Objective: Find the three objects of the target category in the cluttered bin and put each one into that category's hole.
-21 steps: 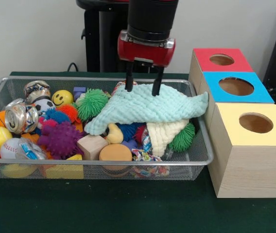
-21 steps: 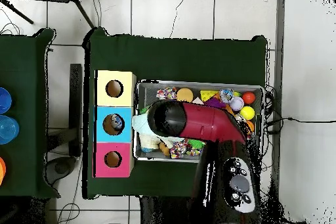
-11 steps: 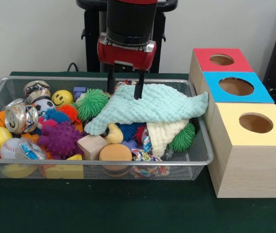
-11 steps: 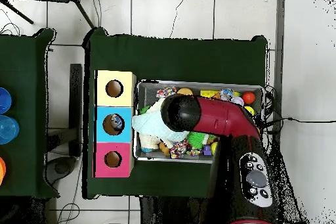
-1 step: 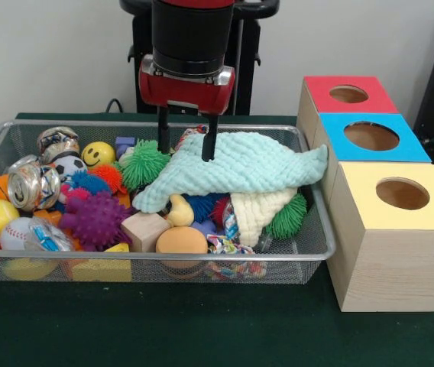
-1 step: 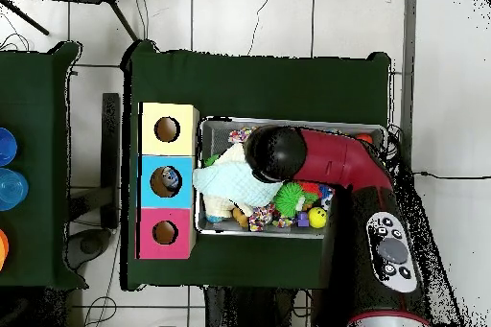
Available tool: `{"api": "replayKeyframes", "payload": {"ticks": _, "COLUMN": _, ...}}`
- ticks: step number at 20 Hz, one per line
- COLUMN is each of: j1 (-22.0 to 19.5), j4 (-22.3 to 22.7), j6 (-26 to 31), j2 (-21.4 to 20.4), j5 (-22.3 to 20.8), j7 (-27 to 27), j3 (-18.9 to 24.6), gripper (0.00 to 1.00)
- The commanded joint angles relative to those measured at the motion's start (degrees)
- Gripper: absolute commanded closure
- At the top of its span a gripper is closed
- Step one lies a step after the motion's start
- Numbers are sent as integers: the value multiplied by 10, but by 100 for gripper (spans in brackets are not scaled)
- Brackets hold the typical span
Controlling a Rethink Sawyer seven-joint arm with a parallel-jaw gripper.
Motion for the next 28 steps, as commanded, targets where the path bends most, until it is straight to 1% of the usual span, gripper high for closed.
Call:
{"api": "replayKeyframes", "payload": {"ticks": 1, "j1": -31, "j4": -29, "j6": 65, "j2": 20, "j5": -39, "j7": -124, "j3": 80, "gripper": 0}}
{"api": "replayKeyframes", "payload": {"ticks": 8, "j1": -28, "j4": -77, "j6": 89, "j2": 37, "j5": -54, "j7": -112, "j3": 88, "gripper": 0}}
{"api": "replayKeyframes", "payload": {"ticks": 12, "j1": -33, "j4": -103, "j6": 103, "j2": 47, "j5": -59, "j7": -124, "j3": 91, "gripper": 0}}
{"api": "replayKeyframes", "payload": {"ticks": 16, "j1": -40, "j4": -115, "j6": 115, "j2": 51, "j5": -61, "j7": -138, "j3": 97, "gripper": 0}}
{"api": "replayKeyframes", "payload": {"ticks": 19, "j1": -43, "j4": -134, "j6": 128, "j2": 58, "j5": -66, "j7": -149, "j3": 101, "gripper": 0}}
{"api": "replayKeyframes", "payload": {"ticks": 24, "j1": -58, "j4": -148, "j6": 149, "j2": 58, "j5": -73, "j7": -178, "j3": 107, "gripper": 0}}
{"api": "replayKeyframes", "payload": {"ticks": 28, "j1": -75, "j4": -146, "j6": 155, "j2": 58, "j5": -77, "j7": -197, "j3": 115, "gripper": 0}}
